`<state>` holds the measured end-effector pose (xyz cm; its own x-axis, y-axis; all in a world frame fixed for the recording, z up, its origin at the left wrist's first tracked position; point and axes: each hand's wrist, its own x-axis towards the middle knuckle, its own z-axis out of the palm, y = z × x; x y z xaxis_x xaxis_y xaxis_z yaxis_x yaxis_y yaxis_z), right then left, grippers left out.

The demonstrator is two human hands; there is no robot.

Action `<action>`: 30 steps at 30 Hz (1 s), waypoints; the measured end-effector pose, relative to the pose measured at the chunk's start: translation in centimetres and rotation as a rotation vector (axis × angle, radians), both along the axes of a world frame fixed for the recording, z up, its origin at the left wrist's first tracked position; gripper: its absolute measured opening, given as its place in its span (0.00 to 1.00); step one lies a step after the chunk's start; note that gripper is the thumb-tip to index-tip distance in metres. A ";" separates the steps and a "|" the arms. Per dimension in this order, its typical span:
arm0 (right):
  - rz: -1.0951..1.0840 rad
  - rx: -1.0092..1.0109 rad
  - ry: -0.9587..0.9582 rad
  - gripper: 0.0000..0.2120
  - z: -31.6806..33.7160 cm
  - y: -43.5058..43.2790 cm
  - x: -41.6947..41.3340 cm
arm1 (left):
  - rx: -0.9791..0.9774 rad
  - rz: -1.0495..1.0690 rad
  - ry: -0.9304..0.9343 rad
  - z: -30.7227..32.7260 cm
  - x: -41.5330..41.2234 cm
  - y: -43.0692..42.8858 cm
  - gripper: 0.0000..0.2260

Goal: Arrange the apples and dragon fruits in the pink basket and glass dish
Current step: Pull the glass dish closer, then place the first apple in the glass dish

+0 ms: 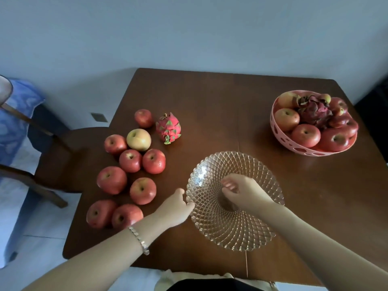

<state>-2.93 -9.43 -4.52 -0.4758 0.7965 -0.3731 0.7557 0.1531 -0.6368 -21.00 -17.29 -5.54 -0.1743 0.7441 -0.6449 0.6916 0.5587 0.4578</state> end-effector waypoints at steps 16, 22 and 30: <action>0.419 0.149 -0.335 0.44 -6.5 4.2 -22.9 | -0.067 -0.178 0.414 -3.1 -12.0 1.1 0.37; 0.117 0.156 -0.049 0.37 -4.6 3.8 -17.9 | -0.027 -0.156 0.406 -3.9 -11.4 1.2 0.35; -0.168 0.027 -0.086 0.38 -2.1 2.1 -3.2 | 0.319 -0.010 0.341 -0.8 -8.4 2.1 0.34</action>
<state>-6.11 -7.32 -6.57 -0.3022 0.8723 -0.3844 0.8235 0.0358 -0.5661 -29.40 -15.23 -6.30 -0.3286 0.8986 -0.2908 0.8370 0.4197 0.3511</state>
